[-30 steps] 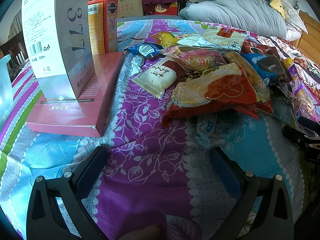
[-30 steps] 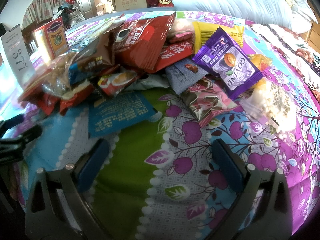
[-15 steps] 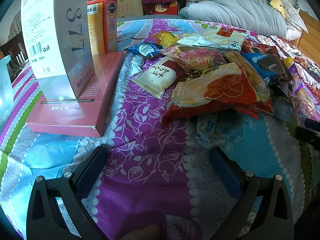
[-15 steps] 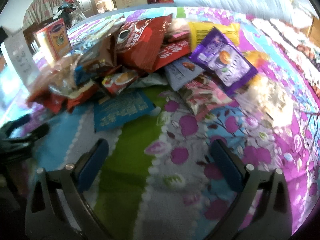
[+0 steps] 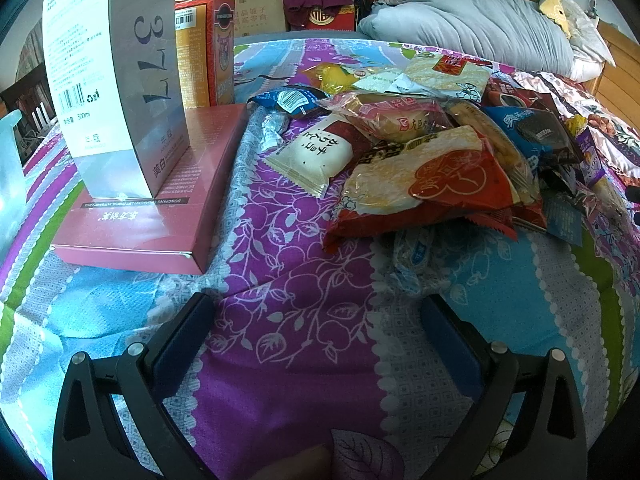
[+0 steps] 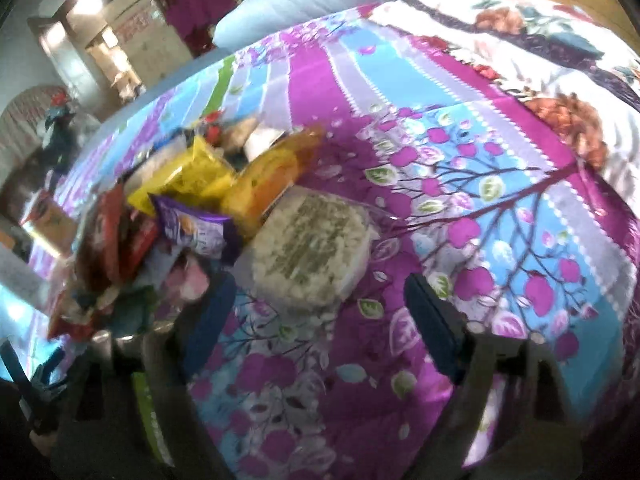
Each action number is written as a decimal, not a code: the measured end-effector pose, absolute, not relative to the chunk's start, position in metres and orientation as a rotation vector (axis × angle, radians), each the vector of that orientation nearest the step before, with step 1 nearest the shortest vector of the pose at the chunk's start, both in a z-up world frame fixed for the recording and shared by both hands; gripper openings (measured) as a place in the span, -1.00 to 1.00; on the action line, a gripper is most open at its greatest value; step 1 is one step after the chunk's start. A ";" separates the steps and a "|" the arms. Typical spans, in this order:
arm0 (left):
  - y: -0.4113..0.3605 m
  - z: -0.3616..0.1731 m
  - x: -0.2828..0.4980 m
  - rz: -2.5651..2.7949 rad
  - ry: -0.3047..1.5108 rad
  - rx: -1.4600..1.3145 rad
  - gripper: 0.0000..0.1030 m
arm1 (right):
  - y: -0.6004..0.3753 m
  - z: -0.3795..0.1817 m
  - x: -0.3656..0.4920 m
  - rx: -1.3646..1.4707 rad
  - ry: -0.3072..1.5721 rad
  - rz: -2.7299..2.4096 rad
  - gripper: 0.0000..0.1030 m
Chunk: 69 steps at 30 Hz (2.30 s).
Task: Organize snacks
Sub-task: 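Reach the right tool to the white rice-cracker pack and grasp it, then lift the white pack with the right tool while the left tool grasps a red snack packet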
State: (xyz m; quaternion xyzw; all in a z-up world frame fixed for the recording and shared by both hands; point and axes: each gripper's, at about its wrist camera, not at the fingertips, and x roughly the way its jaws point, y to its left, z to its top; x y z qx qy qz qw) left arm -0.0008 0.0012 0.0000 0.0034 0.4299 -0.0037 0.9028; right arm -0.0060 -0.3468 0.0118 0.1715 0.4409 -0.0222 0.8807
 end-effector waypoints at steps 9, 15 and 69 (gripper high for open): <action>0.000 0.003 -0.002 -0.008 0.889 0.006 1.00 | -0.321 0.009 0.020 0.242 0.941 -0.100 0.86; 0.000 0.003 -0.002 -0.008 0.889 0.006 1.00 | -0.319 0.005 0.018 0.151 0.944 -0.145 0.61; -0.030 0.059 -0.025 -0.262 0.729 0.237 0.13 | -0.285 0.030 -0.074 0.307 0.930 0.094 0.50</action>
